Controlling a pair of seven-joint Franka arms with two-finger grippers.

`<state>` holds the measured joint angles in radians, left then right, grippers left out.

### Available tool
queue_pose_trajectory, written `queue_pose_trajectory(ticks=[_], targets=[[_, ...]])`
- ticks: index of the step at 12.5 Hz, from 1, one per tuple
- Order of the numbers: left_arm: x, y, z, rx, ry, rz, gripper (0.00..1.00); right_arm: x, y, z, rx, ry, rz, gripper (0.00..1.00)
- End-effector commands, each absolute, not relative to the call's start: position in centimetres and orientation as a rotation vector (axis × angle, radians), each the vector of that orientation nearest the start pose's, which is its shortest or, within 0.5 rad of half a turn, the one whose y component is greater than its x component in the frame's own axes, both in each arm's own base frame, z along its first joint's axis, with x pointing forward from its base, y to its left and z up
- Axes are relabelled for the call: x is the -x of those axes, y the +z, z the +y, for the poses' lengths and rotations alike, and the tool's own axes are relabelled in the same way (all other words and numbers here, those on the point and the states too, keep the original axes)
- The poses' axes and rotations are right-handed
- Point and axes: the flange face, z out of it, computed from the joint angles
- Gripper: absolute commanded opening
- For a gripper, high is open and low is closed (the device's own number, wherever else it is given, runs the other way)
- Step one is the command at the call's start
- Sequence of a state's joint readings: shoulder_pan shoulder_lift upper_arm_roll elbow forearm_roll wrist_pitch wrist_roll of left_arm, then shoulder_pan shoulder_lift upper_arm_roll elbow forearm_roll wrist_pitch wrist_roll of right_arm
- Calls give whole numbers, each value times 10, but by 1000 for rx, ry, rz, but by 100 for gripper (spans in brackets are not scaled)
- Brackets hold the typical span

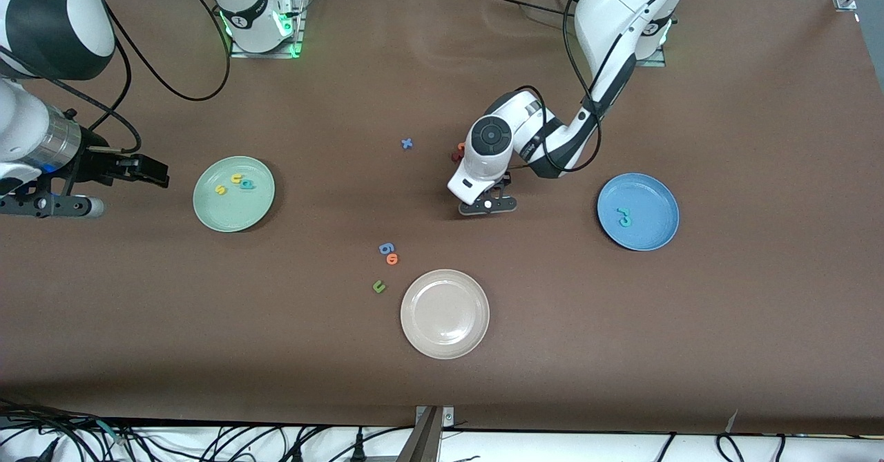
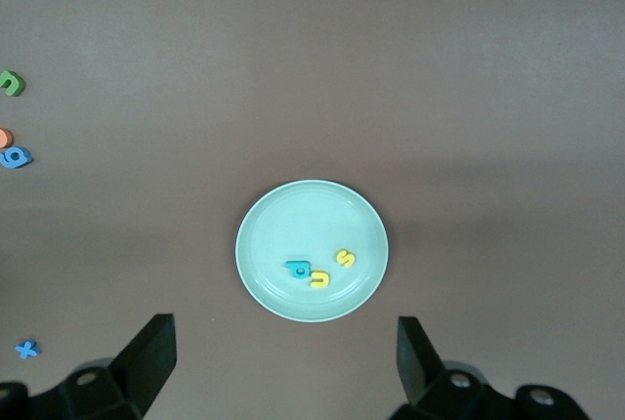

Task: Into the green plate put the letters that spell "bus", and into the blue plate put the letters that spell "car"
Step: 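Carry the yellow d to the blue plate and open the left gripper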

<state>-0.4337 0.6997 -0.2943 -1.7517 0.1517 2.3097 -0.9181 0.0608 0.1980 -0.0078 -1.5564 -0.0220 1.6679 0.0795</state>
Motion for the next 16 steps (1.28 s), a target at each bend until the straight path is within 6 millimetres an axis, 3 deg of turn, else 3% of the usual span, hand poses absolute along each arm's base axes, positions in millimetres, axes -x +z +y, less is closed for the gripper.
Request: queue_pose_trajectory(ticks=[1, 4, 7, 9, 14, 16], targets=[[-526, 206, -382, 3058, 210, -248, 19, -612, 530, 34, 3176, 140, 53, 100], [-561, 235, -315, 3038, 284, -178, 19, -613, 530, 34, 3176, 137, 55, 100], [-580, 257, -256, 3016, 362, -12, 19, -612, 530, 34, 3176, 140, 53, 100], [-592, 260, -213, 3027, 394, 97, 19, -612, 530, 34, 3176, 140, 53, 100], [-600, 249, -152, 3030, 448, 274, 19, -612, 530, 34, 3176, 140, 55, 100], [-596, 256, -124, 3033, 449, 319, 19, -612, 529, 34, 3176, 142, 55, 100]])
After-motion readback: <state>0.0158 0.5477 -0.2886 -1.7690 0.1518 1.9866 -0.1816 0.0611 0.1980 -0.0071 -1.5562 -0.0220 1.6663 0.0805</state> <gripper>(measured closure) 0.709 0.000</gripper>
